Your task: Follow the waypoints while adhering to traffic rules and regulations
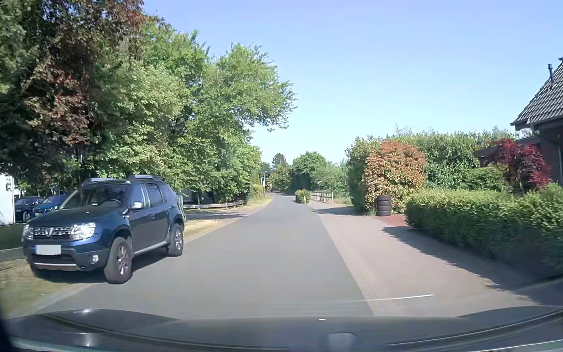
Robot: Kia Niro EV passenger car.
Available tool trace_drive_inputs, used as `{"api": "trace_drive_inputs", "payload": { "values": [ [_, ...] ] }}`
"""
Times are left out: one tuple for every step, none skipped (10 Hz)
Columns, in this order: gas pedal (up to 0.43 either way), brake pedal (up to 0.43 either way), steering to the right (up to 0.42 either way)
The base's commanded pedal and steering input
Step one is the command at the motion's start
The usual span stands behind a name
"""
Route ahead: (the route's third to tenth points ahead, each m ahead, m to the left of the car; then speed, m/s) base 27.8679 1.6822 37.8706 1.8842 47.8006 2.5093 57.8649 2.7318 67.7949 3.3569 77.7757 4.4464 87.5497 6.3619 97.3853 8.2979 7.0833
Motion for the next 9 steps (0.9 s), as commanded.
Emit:
{"api": "trace_drive_inputs", "payload": {
  "values": [
    [0.11, 0.006, -0.003],
    [0.11, 0.006, -0.003],
    [0.11, 0.006, -0.004],
    [0.11, 0.006, -0.005],
    [0.11, 0.006, -0.005],
    [0.11, 0.006, -0.005],
    [0.11, 0.006, -0.005],
    [0.11, 0.006, -0.005],
    [0.11, 0.006, -0.005]
  ]
}}
